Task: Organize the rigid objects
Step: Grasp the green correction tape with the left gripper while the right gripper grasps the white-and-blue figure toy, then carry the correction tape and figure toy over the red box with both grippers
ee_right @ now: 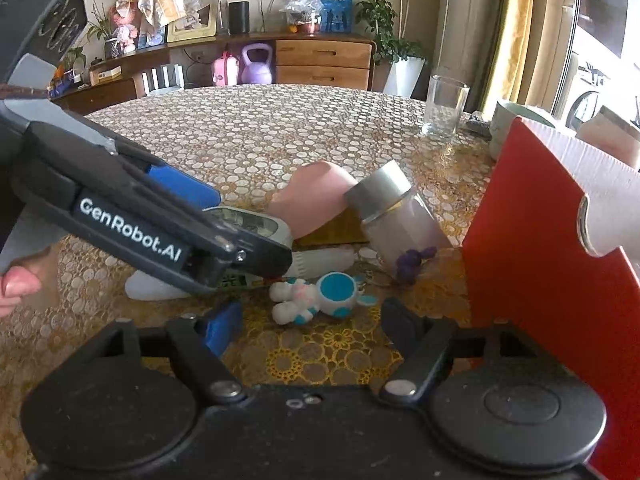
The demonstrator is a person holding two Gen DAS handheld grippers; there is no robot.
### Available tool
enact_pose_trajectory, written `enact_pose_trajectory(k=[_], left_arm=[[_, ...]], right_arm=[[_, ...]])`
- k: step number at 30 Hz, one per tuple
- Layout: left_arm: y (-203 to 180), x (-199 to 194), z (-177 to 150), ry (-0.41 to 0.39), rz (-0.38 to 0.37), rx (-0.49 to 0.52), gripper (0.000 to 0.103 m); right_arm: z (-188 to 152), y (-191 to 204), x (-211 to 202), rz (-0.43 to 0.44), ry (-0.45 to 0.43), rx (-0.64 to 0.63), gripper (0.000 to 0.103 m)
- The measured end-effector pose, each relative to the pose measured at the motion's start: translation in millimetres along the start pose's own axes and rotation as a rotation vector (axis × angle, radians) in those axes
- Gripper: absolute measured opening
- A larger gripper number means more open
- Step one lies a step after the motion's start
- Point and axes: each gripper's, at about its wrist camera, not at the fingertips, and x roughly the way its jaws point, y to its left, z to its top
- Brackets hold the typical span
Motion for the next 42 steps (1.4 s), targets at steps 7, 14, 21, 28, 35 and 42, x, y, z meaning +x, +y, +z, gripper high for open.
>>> enact_pose_trajectory(k=[7,14,21,28,35,42], left_arm=[[-1.6,-0.3,-3.2,-0.021,0.014,-0.006,0.088],[-3.4,-2.8,-4.3,-0.021,0.022,-0.016,0.088],[-1.9,-14.6,-11.0,-0.023,0.028,-0.063,0.088],[-9.9,-40.4,-15.5,-0.042,0.040,-0.093,0.088],[-37.7,-73.6,-11.2,-0.061,0.053,-0.080,0.088],[-73.9,-102.1,6.1,-0.078,0.062,-0.060,0.088]], right_arm=[[-0.5,-2.0,0.5,0.015,-0.009,0.020,0.061],[-0.8,-2.2,-3.4,-0.001,-0.011,0.033,0.058],[-7.8,1.4,-26.2,0.008,-0.023,0.057,0.058],[-5.0,-0.7,-68.6,0.034,-0.080,0.083,0.058],[4.3,-16.4,-112.2,0.081,-0.120,0.113,0.058],[15.6,-38.2,-157.2,0.067,-0.144,0.108,0.058]])
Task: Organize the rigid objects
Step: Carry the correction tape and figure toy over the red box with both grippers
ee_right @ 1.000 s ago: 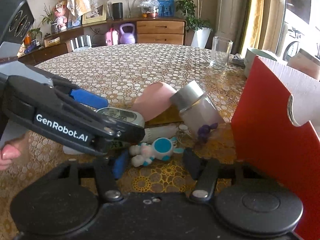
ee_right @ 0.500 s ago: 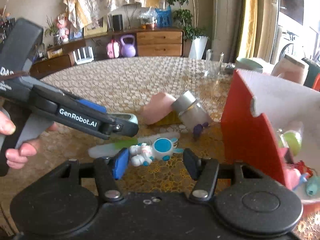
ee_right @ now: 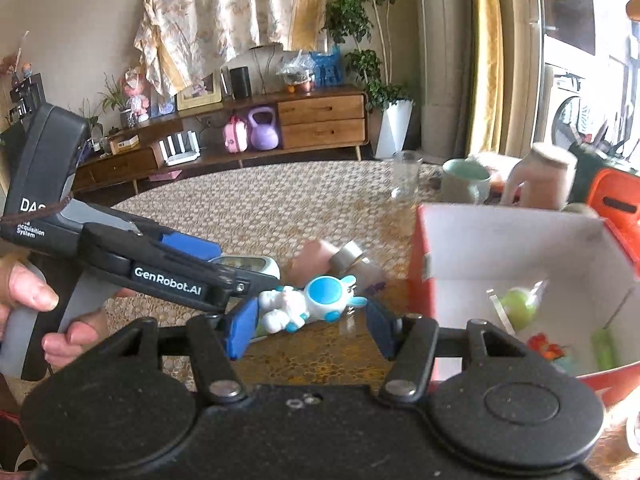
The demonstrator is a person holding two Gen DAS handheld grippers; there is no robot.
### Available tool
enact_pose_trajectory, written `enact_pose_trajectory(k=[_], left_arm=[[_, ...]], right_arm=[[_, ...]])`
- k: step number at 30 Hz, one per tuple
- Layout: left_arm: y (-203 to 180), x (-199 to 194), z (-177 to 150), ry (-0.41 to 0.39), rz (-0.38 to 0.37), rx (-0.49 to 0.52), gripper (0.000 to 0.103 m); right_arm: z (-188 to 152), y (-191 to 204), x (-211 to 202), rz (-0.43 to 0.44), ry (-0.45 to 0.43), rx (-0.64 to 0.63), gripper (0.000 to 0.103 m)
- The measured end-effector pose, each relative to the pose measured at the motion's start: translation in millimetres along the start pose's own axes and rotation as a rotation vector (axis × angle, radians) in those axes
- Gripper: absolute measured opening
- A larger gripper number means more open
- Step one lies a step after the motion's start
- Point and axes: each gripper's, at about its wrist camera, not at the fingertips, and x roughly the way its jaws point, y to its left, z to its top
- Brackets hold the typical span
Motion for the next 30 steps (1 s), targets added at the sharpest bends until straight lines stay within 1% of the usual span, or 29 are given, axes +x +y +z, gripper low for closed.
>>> enact_pose_trajectory(k=[3,6,11,19,27,30], left_arm=[[-17.6,-9.5,11.9,-0.011,0.003,0.013,0.088],[-36.6,-17.5,23.3,-0.029,-0.018,0.024,0.088],[-69.5,-18.7,36.3,-0.031,-0.027,0.062,0.088],[-116.8,-3.7,49.6,-0.013,-0.048,0.101,0.088],[-157.1,24.8,73.4,-0.007,-0.059,0.144,0.088],[-170.6,37.2,81.9,-0.013,-0.042,0.171,0.088]], right_arm=[[7.3,-10.6,-15.3,-0.017,-0.009,0.002,0.058],[12.7,-23.5,-28.7,-0.043,-0.008,0.007,0.058],[15.2,-48.6,-46.3,-0.085,-0.017,0.027,0.058],[14.5,-89.7,-59.9,-0.178,-0.023,0.045,0.058],[6.6,-134.4,-62.1,-0.254,-0.012,0.081,0.058],[2.7,-149.8,-60.0,-0.272,-0.002,0.091,0.058]])
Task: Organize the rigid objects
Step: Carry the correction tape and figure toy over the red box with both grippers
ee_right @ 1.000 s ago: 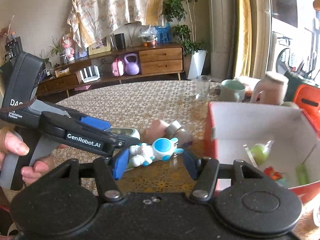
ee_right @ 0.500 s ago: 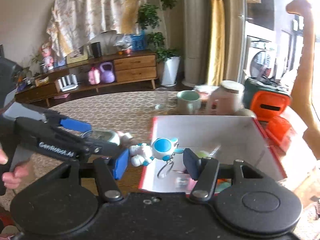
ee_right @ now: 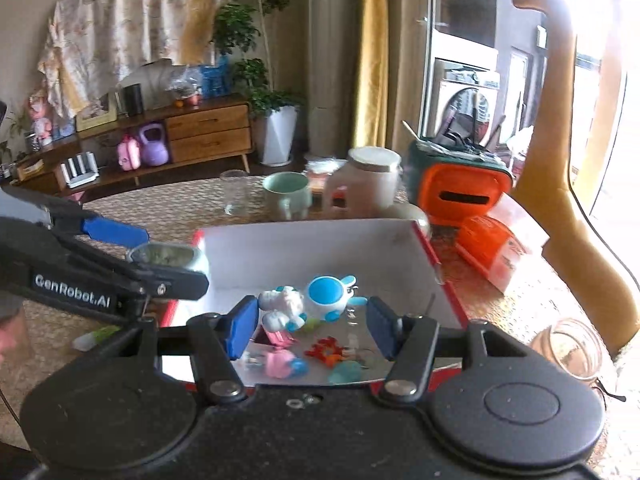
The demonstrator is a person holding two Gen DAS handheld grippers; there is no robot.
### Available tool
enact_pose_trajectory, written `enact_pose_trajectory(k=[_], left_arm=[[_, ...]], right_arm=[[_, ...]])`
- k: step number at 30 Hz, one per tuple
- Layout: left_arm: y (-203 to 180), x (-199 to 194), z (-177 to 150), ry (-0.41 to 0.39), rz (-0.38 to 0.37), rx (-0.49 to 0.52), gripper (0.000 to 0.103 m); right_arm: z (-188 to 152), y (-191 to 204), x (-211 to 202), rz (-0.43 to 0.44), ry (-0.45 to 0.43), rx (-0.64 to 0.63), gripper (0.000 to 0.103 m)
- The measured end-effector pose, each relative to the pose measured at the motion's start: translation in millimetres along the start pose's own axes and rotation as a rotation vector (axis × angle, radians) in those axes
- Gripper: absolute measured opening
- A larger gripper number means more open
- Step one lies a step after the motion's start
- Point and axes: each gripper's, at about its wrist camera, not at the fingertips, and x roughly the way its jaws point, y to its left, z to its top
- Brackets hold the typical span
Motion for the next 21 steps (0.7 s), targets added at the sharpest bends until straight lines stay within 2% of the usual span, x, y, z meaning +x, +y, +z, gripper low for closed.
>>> enact_pose_trajectory(k=[11,21], left_arm=[[-19.6,65.1,31.0,0.044,0.017,0.010,0.088],[-28.1,122.1,27.4,0.148,0.007,0.011,0.088]], right_arm=[[-7.7,-18.7,30.0,-0.007,0.054,0.003,0.058],[-17.8,-17.2,73.4,-0.009,0.168,-0.010,0.058]])
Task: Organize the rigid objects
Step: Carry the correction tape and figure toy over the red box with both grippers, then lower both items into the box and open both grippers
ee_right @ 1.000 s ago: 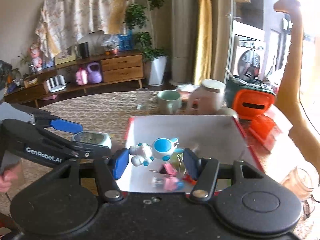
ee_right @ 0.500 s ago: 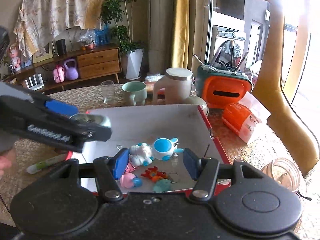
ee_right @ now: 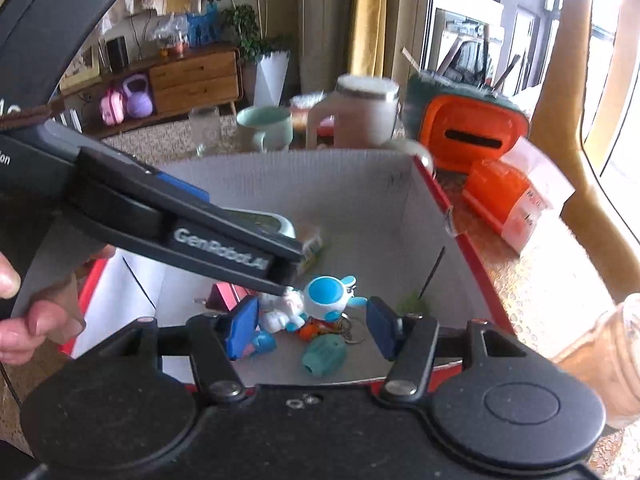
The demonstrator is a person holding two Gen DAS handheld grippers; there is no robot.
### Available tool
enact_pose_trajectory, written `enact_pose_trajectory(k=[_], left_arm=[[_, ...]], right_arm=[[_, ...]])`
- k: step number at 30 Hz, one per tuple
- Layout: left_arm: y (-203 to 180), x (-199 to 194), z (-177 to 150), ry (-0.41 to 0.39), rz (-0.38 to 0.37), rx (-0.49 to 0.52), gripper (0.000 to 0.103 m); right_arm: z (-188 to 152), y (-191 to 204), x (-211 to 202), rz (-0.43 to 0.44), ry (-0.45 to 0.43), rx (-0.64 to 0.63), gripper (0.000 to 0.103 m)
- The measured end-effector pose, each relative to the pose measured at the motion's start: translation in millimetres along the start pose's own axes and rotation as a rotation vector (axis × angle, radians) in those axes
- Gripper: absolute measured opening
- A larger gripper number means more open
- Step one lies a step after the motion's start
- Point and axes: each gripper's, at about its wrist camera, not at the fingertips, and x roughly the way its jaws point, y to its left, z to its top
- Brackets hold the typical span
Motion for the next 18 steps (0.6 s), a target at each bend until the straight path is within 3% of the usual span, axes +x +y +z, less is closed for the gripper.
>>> enact_pose_trajectory(k=[9,18], left_arm=[[2.2,30.9,0.3,0.089,0.013,-0.007,0.088],[4.0,48.7,-2.4,0.160,0.010,-0.026,0.088]], right_arm=[[0.2,3.5,28.2,0.009,0.086,0.004,0.058],[-1.1,3.7,40.2,-0.004,0.119,0.014,0.060]])
